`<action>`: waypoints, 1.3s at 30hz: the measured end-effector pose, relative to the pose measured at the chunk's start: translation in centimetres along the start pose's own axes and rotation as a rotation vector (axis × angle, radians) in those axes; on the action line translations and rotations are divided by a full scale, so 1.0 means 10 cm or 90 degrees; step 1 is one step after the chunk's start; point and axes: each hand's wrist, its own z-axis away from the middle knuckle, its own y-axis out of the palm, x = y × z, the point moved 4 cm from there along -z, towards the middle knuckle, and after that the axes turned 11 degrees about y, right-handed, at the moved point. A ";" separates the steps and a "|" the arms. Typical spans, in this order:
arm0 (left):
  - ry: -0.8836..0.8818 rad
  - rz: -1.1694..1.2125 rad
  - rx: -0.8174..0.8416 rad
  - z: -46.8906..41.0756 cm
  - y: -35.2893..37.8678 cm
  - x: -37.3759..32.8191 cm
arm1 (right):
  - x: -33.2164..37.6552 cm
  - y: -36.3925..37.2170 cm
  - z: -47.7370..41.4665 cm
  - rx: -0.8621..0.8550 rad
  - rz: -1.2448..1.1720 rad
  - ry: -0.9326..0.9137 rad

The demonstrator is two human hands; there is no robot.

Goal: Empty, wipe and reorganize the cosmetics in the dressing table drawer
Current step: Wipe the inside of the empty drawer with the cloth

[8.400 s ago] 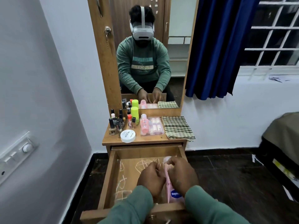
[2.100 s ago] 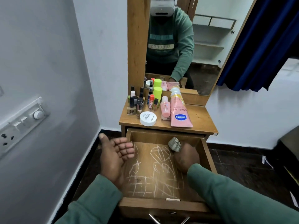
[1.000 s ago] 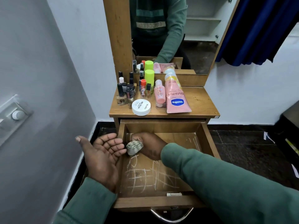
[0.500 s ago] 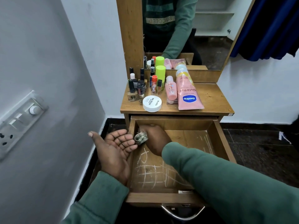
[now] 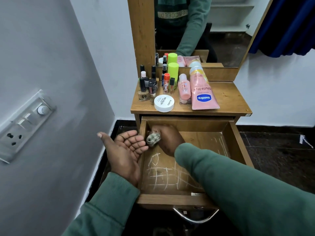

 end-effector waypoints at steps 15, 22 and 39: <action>-0.006 -0.012 0.007 0.04 0.01 -0.03 | -0.41 -0.42 0.14 0.178 0.037 0.142; -0.006 -0.014 0.013 0.04 0.01 -0.02 | -0.84 -0.90 0.33 0.051 0.089 0.249; -0.014 -0.022 0.004 0.07 0.03 -0.04 | -0.06 -0.13 0.25 0.130 0.067 0.071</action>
